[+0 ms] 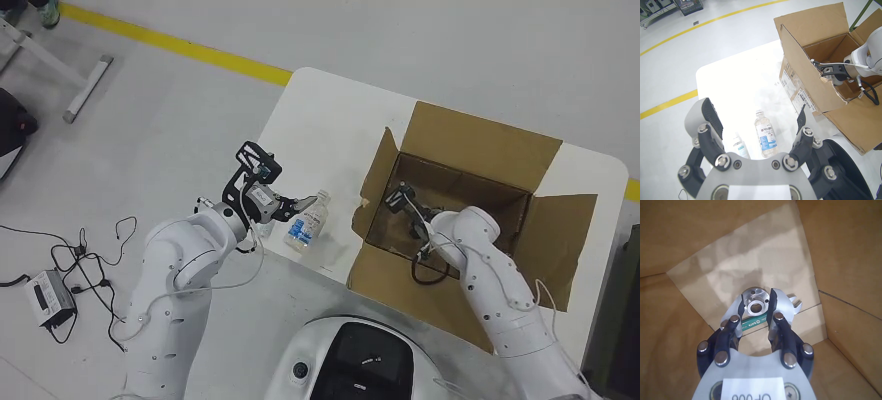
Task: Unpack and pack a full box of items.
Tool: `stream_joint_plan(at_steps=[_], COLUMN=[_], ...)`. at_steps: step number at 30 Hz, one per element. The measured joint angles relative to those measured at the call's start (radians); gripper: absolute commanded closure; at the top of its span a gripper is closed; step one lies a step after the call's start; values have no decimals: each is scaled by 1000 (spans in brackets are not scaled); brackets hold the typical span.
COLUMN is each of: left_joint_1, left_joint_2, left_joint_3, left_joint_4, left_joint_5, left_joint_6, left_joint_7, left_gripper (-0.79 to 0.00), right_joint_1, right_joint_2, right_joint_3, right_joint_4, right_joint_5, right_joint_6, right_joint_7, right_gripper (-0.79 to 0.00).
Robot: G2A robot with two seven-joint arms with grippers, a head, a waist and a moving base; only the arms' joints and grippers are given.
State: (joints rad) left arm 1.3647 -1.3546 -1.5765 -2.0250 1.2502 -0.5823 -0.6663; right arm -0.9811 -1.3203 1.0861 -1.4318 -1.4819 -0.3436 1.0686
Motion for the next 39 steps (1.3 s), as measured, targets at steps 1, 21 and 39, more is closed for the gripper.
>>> stream_joint_plan(at_steps=[1,21,39], left_joint_1=[0,0,0], left_joint_2=[0,0,0], left_joint_3=[0,0,0], left_joint_4=[0,0,0], left_joint_5=[0,0,0], left_joint_6=[0,0,0], left_joint_7=[0,0,0], left_gripper=[-785,-785,-785], right_joint_1=[-8,12,43], right_joint_2=[2,0,-7], right_joint_3=[6,-5,-24], right_joint_4=[-17,71,131], right_joint_5=[1,17,22], right_joint_6=[0,-5,7], right_joint_7=[1,16,0], right_gripper=[-314,-302,0])
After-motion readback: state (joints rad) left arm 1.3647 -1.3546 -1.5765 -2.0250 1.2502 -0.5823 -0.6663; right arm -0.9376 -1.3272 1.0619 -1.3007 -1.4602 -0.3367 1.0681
